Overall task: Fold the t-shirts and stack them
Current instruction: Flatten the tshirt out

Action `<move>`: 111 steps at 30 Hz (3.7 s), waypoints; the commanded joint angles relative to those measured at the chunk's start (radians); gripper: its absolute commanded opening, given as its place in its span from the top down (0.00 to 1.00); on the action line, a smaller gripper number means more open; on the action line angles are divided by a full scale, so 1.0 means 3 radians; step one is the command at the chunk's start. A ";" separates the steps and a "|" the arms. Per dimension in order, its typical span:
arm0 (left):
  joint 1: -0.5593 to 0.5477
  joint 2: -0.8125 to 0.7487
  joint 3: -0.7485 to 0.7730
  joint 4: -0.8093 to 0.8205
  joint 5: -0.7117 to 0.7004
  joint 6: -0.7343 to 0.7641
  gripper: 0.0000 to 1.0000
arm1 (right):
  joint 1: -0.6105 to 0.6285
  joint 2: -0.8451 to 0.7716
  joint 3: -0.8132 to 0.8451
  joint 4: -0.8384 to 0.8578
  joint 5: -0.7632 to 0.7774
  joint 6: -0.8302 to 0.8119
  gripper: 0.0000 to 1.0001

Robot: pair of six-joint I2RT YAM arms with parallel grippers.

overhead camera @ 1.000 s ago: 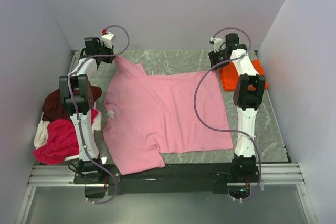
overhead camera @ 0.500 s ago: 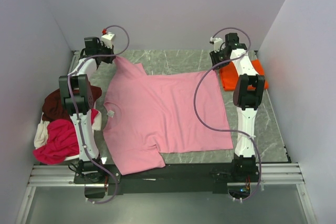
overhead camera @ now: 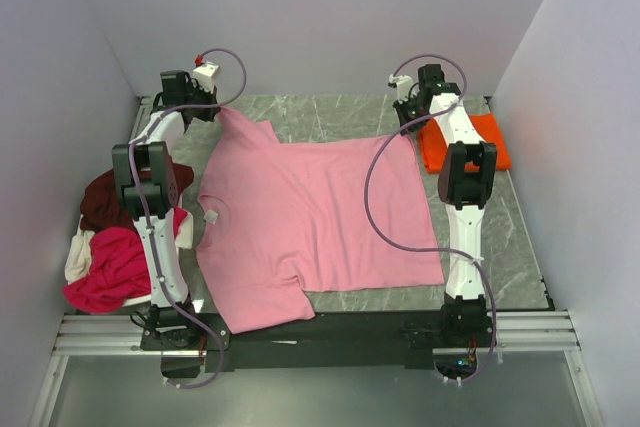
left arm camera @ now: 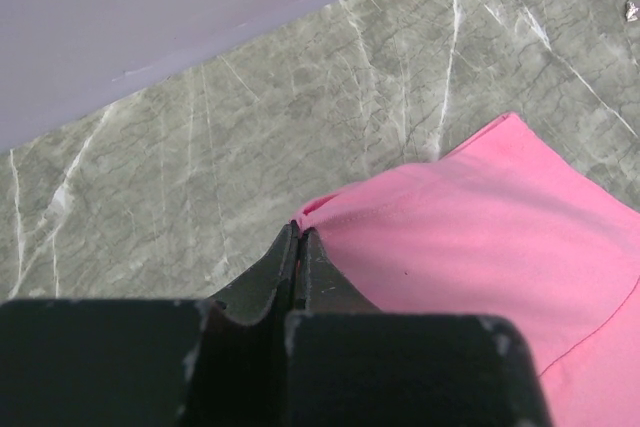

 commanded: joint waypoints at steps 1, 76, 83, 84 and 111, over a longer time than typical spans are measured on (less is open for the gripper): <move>0.0018 -0.0115 0.0016 0.0028 0.0092 -0.0011 1.00 | 0.0006 -0.0013 0.0130 -0.0016 0.0028 0.0007 1.00; -0.0432 -0.4012 -0.1158 0.0718 -0.0639 -0.0574 1.00 | -0.0086 -0.4743 -0.1871 0.1051 -0.0447 0.0518 1.00; -0.0381 -0.3006 -0.2039 0.1270 -0.0752 -0.0661 1.00 | -0.0081 -0.4106 -0.3035 0.1758 -0.0667 0.0477 1.00; -0.0381 -0.2822 -0.1989 0.1306 -0.0757 -0.0671 1.00 | -0.0081 -0.3957 -0.3071 0.1819 -0.0677 0.0477 1.00; -0.0207 -0.0513 -0.0131 0.0749 -0.0380 -0.0732 1.00 | -0.0239 -0.1066 -0.1117 0.1835 -0.0304 0.0544 1.00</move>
